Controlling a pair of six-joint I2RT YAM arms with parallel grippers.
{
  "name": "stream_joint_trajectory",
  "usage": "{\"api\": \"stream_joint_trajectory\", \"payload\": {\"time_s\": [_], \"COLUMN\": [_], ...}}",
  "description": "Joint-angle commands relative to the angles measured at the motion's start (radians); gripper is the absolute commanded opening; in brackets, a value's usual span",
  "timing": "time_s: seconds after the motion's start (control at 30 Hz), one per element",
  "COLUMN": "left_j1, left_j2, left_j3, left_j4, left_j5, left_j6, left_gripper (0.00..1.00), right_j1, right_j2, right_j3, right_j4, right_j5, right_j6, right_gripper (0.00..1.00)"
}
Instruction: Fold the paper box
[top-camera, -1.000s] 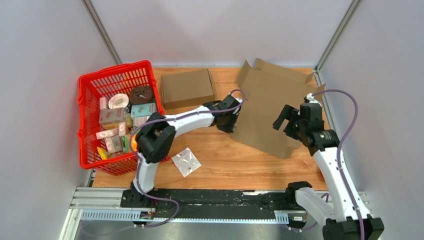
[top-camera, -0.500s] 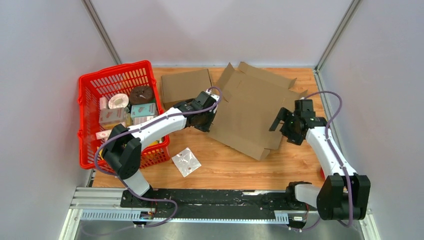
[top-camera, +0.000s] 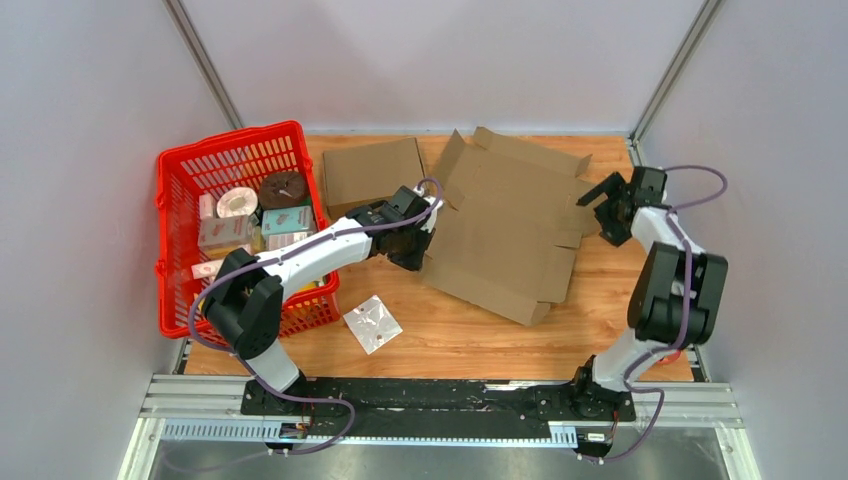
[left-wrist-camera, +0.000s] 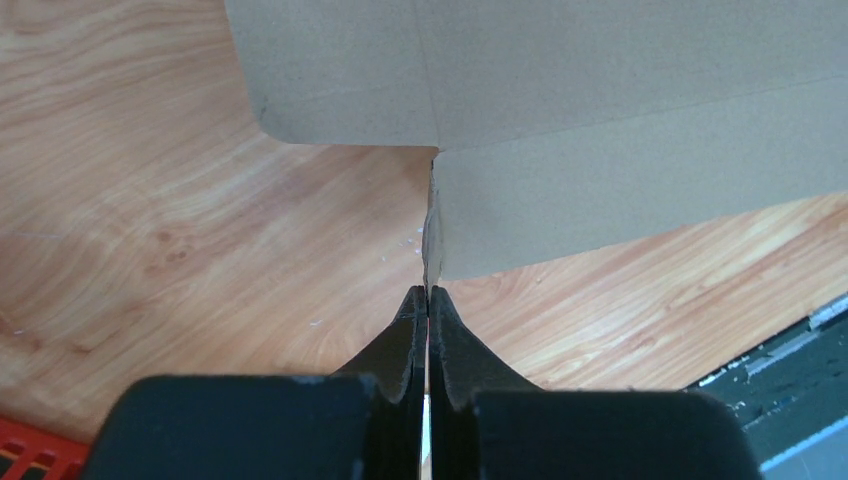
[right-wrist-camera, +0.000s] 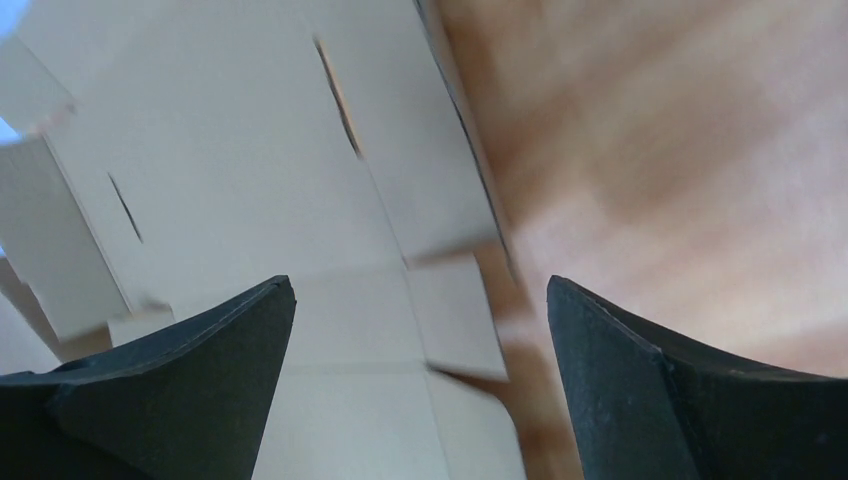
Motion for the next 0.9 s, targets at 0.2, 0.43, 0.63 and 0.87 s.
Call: {"api": "stream_joint_trajectory", "payload": {"time_s": [0.2,0.43,0.63,0.87], "left_j1": [0.000,0.002,0.025,0.098], "left_j2": [-0.031,-0.093,-0.226,0.016], "left_j3": [-0.040,-0.054,0.038,0.345], "left_j4": [0.046,0.050,0.113,0.196], "left_j5": [0.132,0.159,0.032,-0.154], "left_j6": [-0.013,0.006,-0.045,-0.022], "left_gripper": [0.00,0.30,0.69,0.68], "right_j1": [-0.009,-0.007,-0.007,-0.004], "right_j2": [0.394,0.507,0.507,0.392], "right_j3": [0.468,0.569,0.592,0.523], "right_j4": [0.006,-0.015,-0.015,0.069], "right_j5": [0.095,0.055,0.068,-0.093], "right_j6": [-0.055,-0.052,-0.133,-0.202], "right_gripper": [0.89,0.60,0.23,0.00]}}
